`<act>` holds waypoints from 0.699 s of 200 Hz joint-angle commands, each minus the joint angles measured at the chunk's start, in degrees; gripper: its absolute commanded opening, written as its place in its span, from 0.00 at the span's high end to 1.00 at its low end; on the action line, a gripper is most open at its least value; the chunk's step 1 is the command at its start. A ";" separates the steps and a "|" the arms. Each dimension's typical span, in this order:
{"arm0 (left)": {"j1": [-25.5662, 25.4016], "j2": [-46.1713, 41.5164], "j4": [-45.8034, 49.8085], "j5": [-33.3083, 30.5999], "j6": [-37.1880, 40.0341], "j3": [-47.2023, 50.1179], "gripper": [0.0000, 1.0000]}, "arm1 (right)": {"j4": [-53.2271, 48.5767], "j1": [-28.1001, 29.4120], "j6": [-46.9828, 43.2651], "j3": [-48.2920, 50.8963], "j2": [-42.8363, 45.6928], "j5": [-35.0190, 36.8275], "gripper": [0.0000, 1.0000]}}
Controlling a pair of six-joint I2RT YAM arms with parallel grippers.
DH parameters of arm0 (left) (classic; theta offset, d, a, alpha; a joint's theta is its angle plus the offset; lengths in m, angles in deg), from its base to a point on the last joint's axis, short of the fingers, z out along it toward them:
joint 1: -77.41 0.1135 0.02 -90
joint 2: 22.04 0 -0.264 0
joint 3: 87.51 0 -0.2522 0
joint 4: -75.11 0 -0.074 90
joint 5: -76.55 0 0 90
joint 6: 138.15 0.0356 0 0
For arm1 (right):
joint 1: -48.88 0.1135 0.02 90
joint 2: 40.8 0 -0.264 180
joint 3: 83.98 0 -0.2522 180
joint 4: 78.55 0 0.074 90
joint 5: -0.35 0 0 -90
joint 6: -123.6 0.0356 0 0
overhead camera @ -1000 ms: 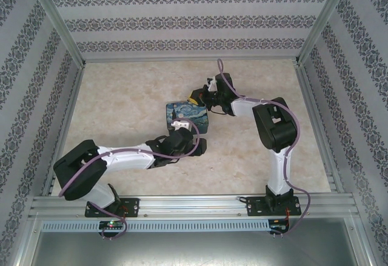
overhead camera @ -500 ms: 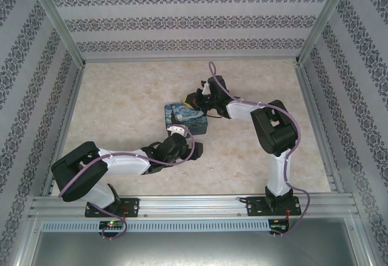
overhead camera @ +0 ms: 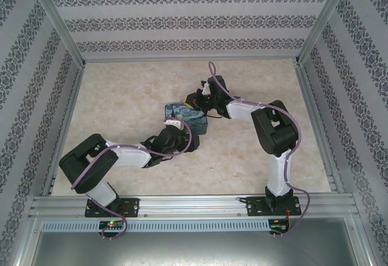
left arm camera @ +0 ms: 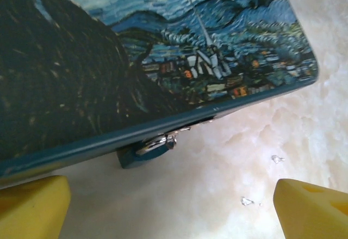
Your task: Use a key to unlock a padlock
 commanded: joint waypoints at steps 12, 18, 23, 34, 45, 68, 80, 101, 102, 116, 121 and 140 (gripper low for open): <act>0.59 4.52 -5.87 3.65 1.02 -1.86 0.07 | -2.98 0.13 -1.86 1.26 0.50 1.38 1.00; 0.58 5.22 -6.61 3.58 0.93 -1.81 0.08 | -2.95 0.13 -1.90 1.41 0.46 1.39 1.00; 0.59 5.65 -7.08 3.42 0.84 -1.77 0.08 | -2.85 0.09 -1.84 1.53 0.45 1.34 1.00; 0.59 6.29 -7.96 3.02 0.84 -1.77 0.09 | -2.77 0.04 -1.92 1.78 0.53 1.27 1.00; 0.59 6.48 -7.90 1.98 1.35 -1.86 0.10 | -2.83 -0.05 -2.17 1.90 0.54 1.19 1.00; 0.54 6.06 -6.08 -0.32 3.33 -2.28 0.10 | -2.83 -0.13 -2.26 2.14 0.54 1.13 1.00; 0.59 6.05 -5.29 -0.97 4.69 -2.65 0.11 | -2.74 -0.13 -2.26 2.16 0.48 1.01 1.00; 0.59 6.80 -4.70 -1.28 6.77 -3.62 0.11 | -2.63 -0.13 -2.27 2.16 0.31 0.75 1.00; 0.59 6.86 -4.70 -1.24 6.86 -3.67 0.11 | -2.64 -0.13 -2.26 2.16 0.25 0.79 1.00; 0.59 7.95 -5.19 -0.53 7.79 -4.51 0.12 | -2.63 -0.13 -2.26 2.21 0.18 0.66 1.00; 0.59 8.46 -5.27 -0.29 7.97 -4.90 0.12 | -2.61 -0.13 -2.35 2.25 0.15 0.67 1.00; 0.59 10.18 -6.54 0.76 8.70 -6.19 0.12 | -2.66 -0.13 -2.51 2.34 0.11 0.52 1.00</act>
